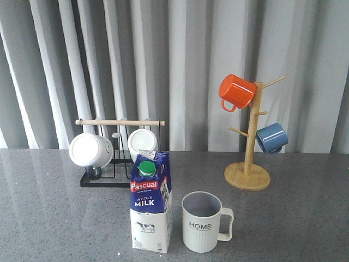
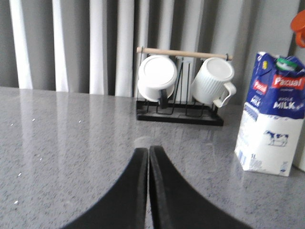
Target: Place milk next to cup
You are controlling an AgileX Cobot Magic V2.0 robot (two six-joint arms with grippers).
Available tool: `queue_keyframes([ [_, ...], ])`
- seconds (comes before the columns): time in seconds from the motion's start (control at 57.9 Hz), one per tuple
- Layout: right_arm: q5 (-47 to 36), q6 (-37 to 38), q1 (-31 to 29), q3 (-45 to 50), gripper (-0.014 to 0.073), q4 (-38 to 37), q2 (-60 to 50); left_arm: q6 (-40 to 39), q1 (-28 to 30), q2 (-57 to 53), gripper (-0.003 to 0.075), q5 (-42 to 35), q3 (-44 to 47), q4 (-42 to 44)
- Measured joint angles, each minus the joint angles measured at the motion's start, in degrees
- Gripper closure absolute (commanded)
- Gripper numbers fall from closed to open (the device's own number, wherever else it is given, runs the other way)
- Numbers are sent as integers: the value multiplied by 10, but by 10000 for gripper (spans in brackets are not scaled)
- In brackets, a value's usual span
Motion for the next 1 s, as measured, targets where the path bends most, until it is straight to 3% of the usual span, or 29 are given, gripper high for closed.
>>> queue_keyframes([
  [0.156,0,0,0,0,597,0,0,-15,27,-39,728,29,28,5],
  [1.002,0,0,0,0,597,0,0,-15,29,-43,728,36,29,32],
])
